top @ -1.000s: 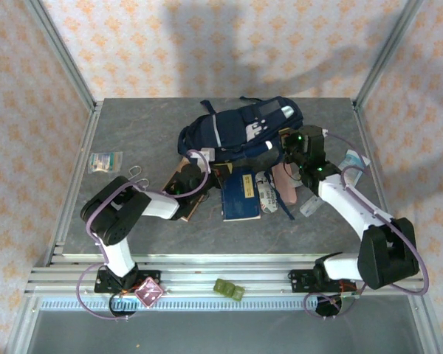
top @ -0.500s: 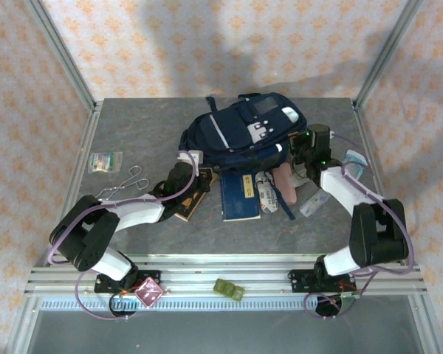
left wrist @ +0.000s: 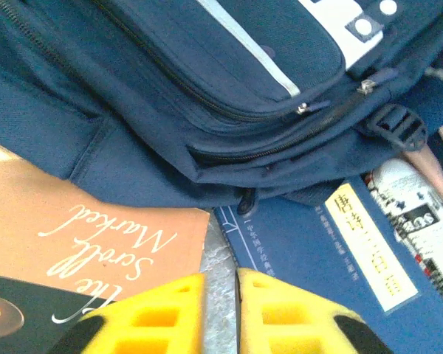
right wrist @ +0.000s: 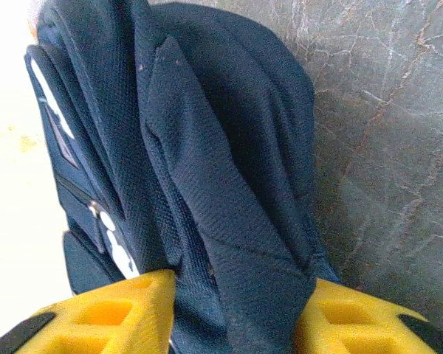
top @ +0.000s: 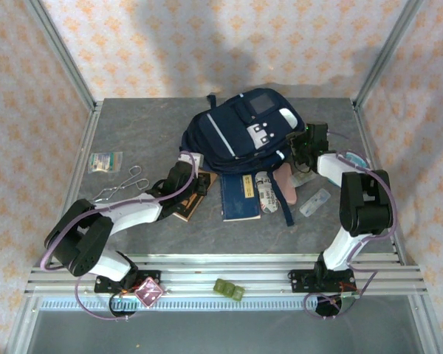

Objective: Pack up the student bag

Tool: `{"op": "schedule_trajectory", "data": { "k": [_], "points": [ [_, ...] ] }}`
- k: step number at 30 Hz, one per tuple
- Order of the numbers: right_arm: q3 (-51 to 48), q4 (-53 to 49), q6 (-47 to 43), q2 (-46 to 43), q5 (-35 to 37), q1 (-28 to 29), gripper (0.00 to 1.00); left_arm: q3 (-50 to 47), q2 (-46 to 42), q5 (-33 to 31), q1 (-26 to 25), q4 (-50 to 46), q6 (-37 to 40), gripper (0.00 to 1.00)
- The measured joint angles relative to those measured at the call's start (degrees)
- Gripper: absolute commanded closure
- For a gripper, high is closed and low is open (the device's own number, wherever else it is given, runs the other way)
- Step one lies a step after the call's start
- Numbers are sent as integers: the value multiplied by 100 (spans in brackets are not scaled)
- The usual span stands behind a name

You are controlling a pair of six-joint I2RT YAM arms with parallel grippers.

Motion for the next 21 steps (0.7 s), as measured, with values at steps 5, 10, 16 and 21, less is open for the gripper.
{"op": "schedule_trajectory", "data": {
  "k": [5,10,16,21],
  "points": [
    [-50,-549,-376,-514,-109,61,36,57,236,142,0,79,-170,55],
    [-385,-603,-522,-1274,-326,177,37,247,673,330,9,243,-380,54],
    [-846,-389,-101,-1513,-811,1012,36,358,813,428,109,361,-621,47],
    [-1158,129,466,-1281,-1163,1851,37,358,807,415,157,374,-719,47]
  ]
}}
